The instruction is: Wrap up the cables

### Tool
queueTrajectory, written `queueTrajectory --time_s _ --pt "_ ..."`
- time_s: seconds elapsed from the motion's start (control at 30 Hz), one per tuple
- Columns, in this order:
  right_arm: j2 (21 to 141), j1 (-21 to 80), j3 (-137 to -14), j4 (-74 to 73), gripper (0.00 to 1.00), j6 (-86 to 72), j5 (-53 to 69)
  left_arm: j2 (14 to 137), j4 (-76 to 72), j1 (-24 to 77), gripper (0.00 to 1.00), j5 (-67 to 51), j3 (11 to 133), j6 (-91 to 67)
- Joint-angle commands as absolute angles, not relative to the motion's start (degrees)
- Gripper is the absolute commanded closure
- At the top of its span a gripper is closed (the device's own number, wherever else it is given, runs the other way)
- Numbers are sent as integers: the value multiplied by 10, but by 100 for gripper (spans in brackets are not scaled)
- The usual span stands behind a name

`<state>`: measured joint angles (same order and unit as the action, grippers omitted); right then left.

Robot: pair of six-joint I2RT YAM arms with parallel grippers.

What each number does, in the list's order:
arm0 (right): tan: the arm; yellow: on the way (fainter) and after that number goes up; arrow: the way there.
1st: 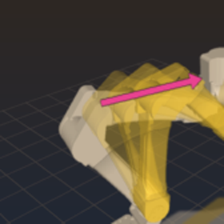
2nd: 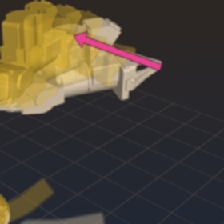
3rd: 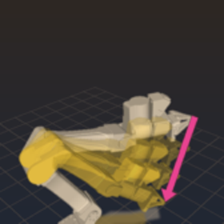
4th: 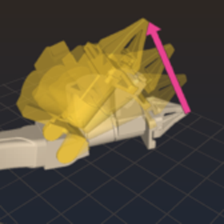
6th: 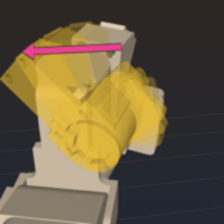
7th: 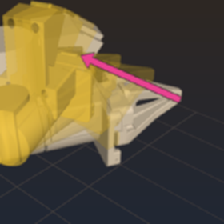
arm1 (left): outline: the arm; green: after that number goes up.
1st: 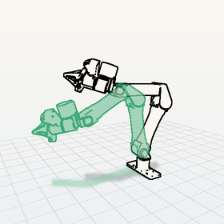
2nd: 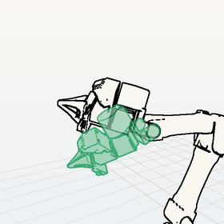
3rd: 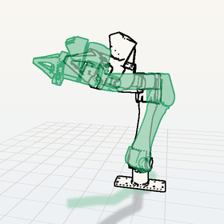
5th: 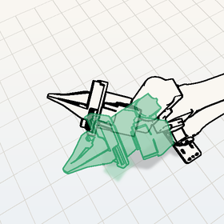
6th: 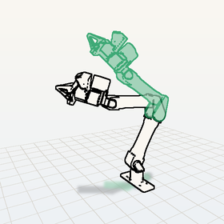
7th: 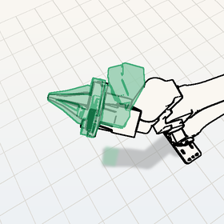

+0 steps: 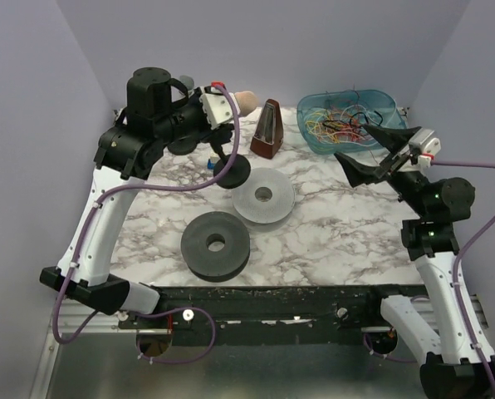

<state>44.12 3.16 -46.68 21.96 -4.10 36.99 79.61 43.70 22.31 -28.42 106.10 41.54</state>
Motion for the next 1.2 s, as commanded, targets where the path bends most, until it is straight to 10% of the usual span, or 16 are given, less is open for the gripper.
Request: queueTrajectory --time_s 0.0,0.13,0.5,1.17 --pt "447 43 -532 157 0 -92 467 820 453 284 100 -281 1137 395" --pt "447 42 -587 101 0 -121 453 859 454 349 100 -254 1179 394" --pt "459 4 -772 -261 0 -93 -92 1018 416 519 100 -195 1317 430" --pt "415 -15 -882 -316 0 76 -250 1340 286 664 100 -149 1514 557"
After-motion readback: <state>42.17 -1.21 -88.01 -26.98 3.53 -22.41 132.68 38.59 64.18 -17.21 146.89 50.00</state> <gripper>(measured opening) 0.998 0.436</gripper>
